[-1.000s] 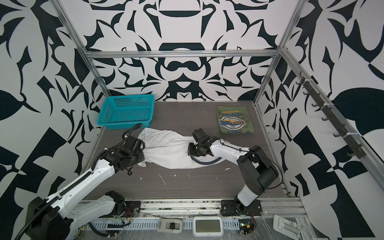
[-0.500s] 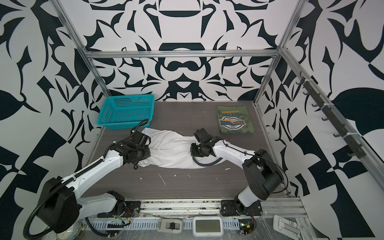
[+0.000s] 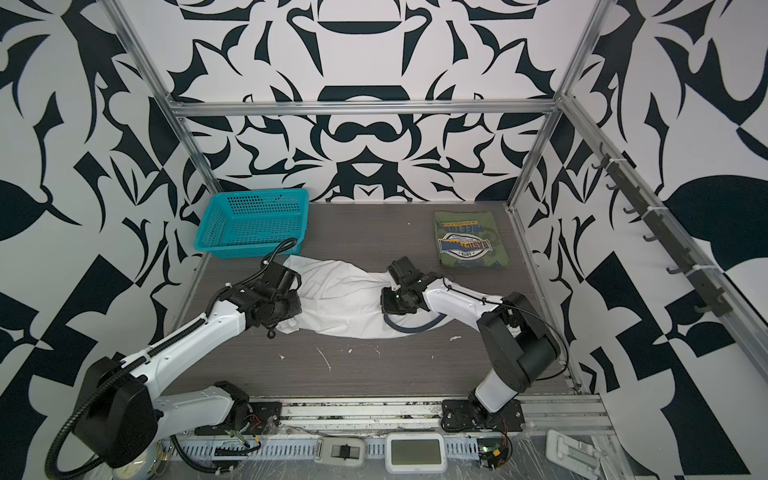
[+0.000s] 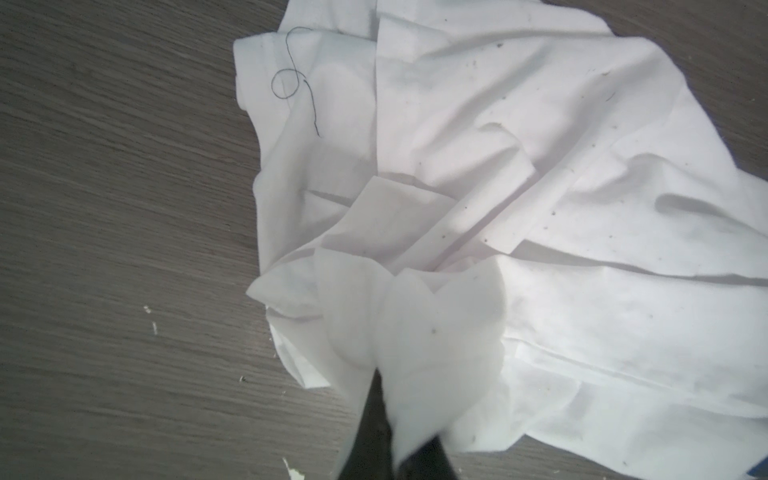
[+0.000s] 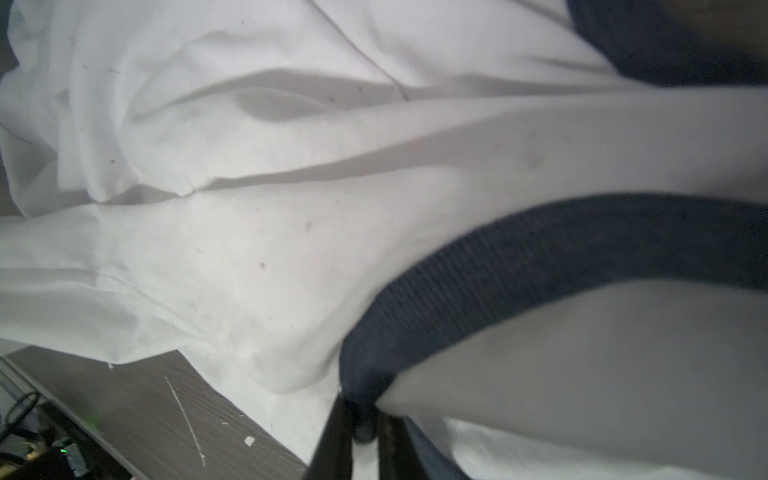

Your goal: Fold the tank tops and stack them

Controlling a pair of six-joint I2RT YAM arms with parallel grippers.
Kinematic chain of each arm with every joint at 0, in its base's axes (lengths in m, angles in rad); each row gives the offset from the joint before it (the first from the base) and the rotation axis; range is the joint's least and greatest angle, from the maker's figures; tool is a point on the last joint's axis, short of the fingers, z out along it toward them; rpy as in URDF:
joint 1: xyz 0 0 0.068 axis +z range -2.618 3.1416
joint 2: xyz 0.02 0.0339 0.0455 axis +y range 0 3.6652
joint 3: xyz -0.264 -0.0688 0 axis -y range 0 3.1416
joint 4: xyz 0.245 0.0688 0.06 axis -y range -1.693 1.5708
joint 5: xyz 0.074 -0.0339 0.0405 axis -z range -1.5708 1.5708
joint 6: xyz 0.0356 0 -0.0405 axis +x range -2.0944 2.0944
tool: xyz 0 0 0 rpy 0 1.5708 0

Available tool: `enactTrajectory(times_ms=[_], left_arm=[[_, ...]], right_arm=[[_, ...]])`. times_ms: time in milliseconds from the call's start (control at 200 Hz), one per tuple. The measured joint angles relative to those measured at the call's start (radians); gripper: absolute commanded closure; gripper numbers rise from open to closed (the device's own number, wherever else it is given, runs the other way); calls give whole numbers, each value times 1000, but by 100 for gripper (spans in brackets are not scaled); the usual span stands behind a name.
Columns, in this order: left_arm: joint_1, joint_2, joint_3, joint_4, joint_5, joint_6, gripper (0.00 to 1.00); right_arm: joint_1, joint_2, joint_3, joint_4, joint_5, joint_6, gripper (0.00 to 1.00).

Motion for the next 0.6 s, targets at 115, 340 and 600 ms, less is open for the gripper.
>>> enactTrajectory(times_ms=[115,340,600], left_arm=[[0,0,0,0,0,0,95],[-19,0,2,0,-2,12,87],[-188,25,42,4,-37,31,60]], right_arm=[[0,-18,0,-18,9,-2,95],[-1,-163,26,-197,130,-58,99],[-105,-315,25,-342,247,-103,100]])
